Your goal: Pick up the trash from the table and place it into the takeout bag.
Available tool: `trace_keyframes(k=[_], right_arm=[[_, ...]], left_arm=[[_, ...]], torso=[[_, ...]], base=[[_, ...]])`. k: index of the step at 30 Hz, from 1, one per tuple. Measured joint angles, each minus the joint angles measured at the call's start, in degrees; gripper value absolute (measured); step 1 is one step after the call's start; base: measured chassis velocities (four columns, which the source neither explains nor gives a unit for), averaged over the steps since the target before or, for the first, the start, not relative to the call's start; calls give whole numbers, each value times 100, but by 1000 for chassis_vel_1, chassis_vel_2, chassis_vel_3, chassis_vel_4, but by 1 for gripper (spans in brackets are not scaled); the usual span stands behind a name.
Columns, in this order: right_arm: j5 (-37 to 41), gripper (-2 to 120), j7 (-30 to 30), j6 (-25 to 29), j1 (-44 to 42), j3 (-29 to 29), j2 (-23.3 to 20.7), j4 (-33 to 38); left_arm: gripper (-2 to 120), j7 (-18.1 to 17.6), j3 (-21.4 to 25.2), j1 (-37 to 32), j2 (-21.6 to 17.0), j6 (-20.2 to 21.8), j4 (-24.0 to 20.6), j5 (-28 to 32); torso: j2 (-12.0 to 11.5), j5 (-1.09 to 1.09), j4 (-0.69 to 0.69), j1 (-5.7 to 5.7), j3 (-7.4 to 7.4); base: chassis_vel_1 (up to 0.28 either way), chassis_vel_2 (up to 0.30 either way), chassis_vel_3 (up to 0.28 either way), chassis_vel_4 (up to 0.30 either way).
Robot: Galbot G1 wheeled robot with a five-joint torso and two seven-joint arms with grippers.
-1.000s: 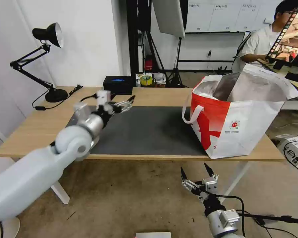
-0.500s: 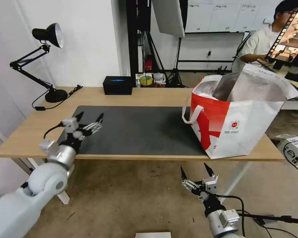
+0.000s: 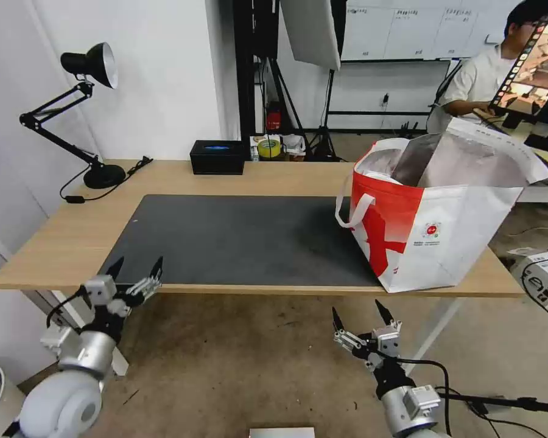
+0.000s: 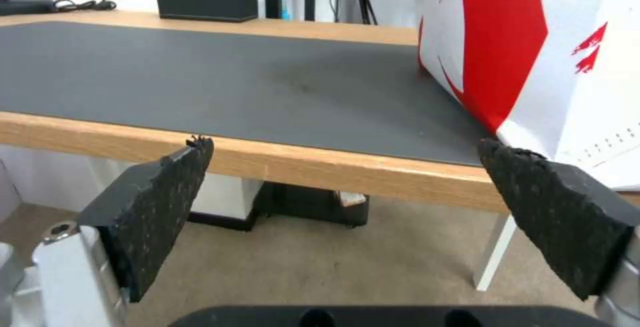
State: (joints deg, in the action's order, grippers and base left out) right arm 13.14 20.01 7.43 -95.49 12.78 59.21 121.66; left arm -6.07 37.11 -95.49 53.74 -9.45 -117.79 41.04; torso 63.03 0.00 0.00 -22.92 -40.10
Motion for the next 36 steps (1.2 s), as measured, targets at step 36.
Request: trace_keyframes(k=[36], right_arm=[[0,100,0,0,0,0,0,0]], left_arm=[[100,151,-81,-552,778,-142,48,-594]], torso=[[0,0,0,0,-1]], base=[[0,0,0,0]])
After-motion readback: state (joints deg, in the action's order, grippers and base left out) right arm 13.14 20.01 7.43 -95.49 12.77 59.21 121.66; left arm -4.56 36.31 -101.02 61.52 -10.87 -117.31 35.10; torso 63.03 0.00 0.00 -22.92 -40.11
